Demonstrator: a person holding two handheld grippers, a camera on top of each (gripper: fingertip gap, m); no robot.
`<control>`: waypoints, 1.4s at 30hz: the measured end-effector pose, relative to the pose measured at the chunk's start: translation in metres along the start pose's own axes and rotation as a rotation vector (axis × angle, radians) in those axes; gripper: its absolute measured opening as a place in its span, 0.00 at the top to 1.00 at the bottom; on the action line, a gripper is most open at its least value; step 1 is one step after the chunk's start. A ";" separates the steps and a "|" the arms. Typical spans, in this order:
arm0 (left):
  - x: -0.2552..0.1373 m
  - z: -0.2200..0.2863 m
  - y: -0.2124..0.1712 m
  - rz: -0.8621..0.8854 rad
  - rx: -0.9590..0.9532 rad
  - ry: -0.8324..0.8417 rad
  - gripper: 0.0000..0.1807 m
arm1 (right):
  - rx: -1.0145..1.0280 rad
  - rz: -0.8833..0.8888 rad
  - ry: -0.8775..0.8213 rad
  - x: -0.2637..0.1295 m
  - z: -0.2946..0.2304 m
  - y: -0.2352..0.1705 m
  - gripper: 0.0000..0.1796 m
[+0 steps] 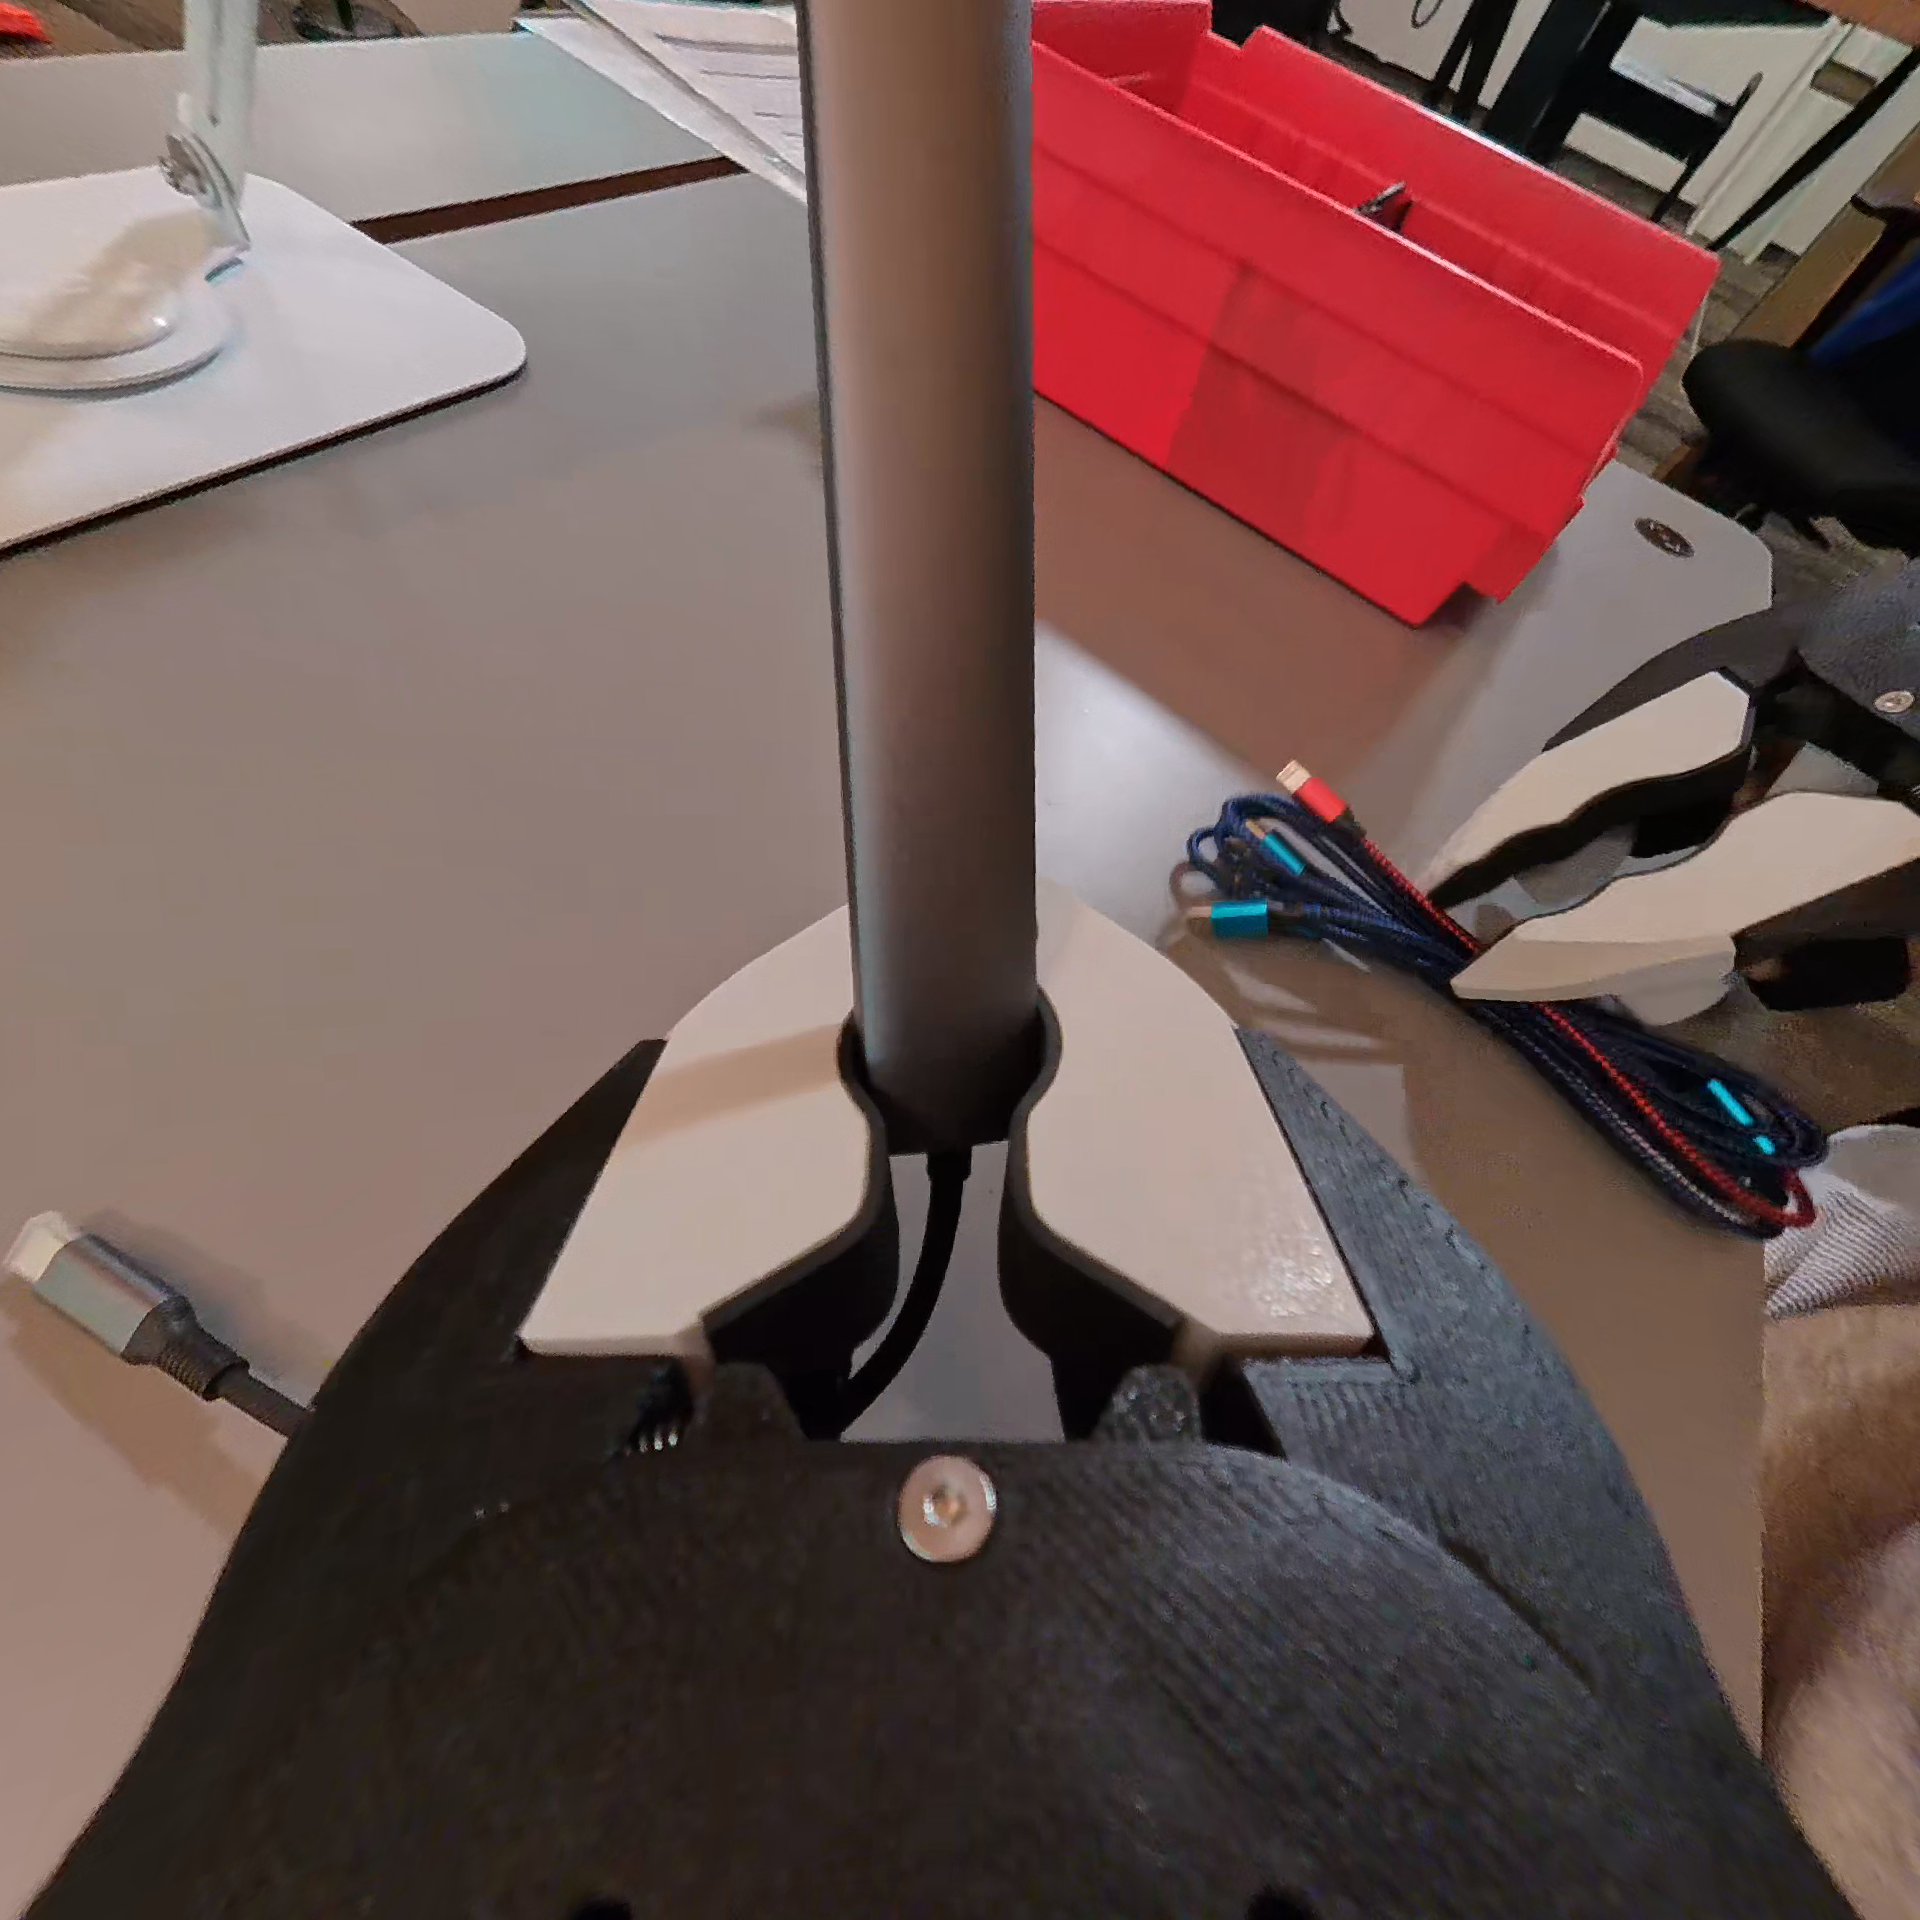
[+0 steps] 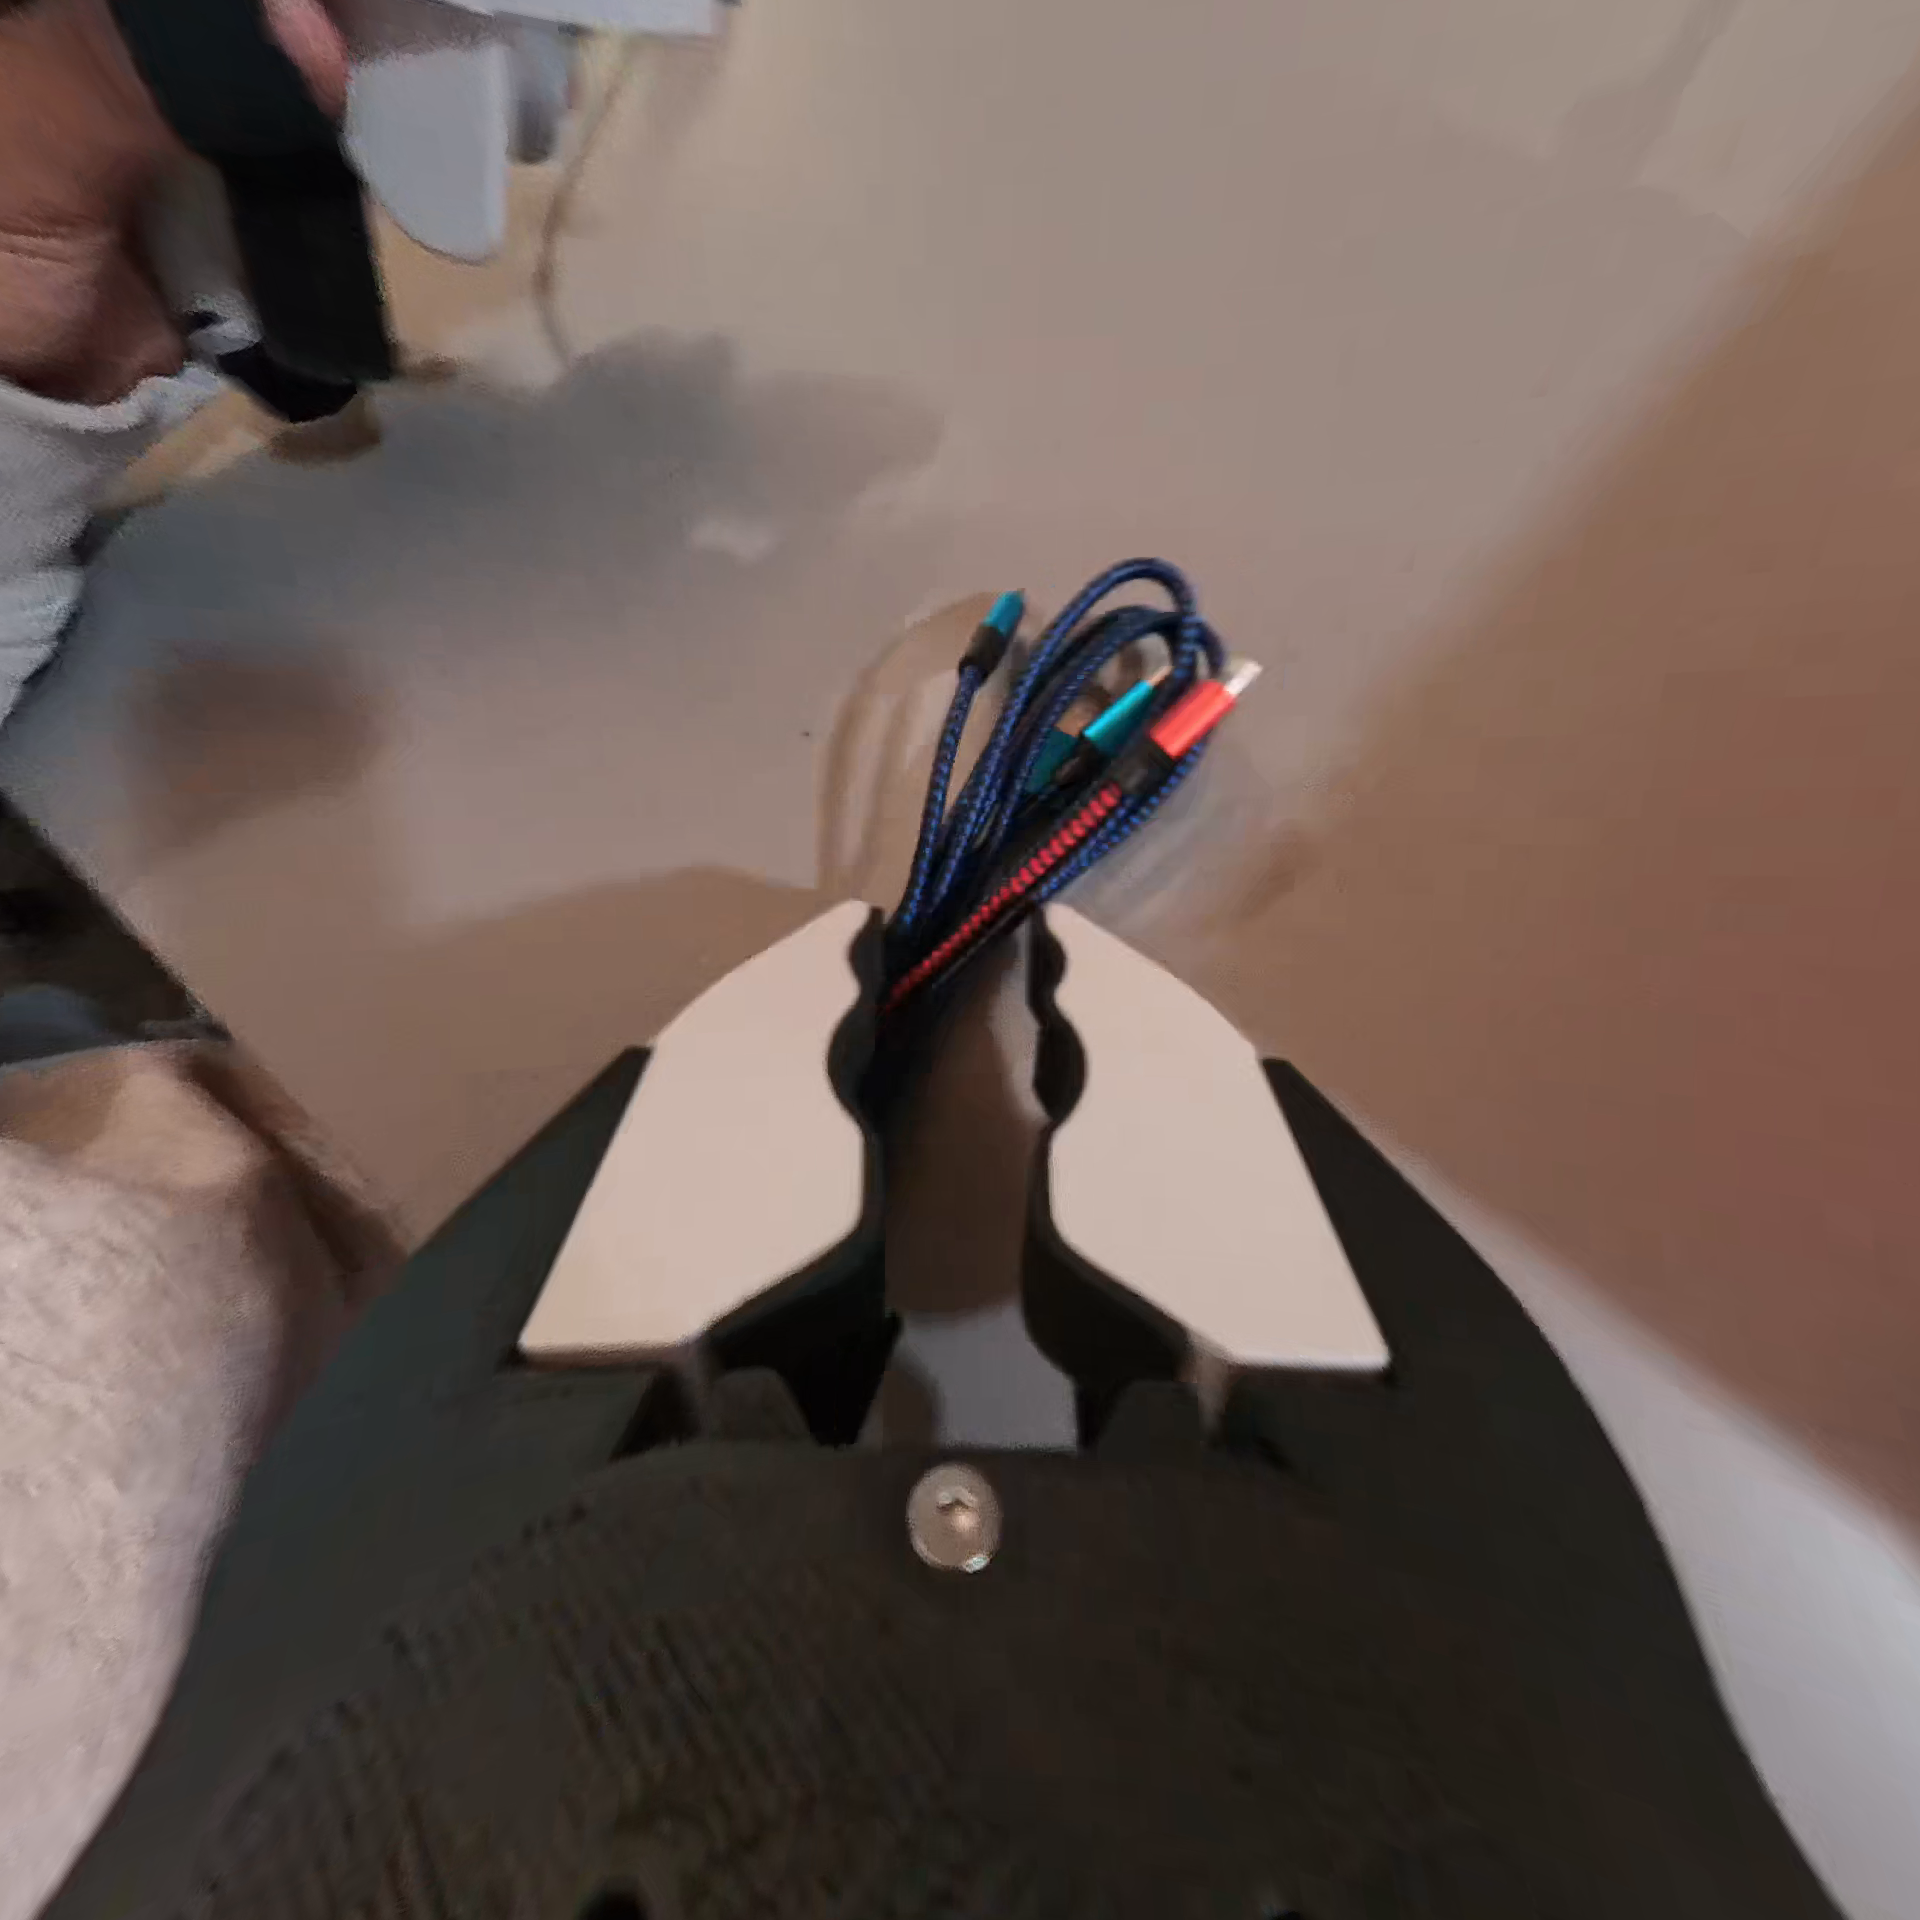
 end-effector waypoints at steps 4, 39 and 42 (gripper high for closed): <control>0.003 0.006 -0.003 -0.016 0.020 -0.022 0.88 | 0.008 0.139 0.127 -0.015 -0.010 0.022 0.92; 0.022 0.053 -0.016 -0.122 0.299 -0.078 0.89 | -0.560 0.510 -0.242 -0.152 0.047 0.124 0.76; 0.024 0.064 -0.018 -0.138 0.385 -0.060 0.89 | -0.490 0.501 -0.074 -0.110 0.002 0.125 0.68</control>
Point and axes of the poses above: each gripper's, where its closed fingertips meet, x out along the fingers, y out of its top, z = x × y across the jaws, the point moved 1 cm from there along -x, back along the fingers, and after that the axes turned 2 degrees about z, right-handed, at the moved point
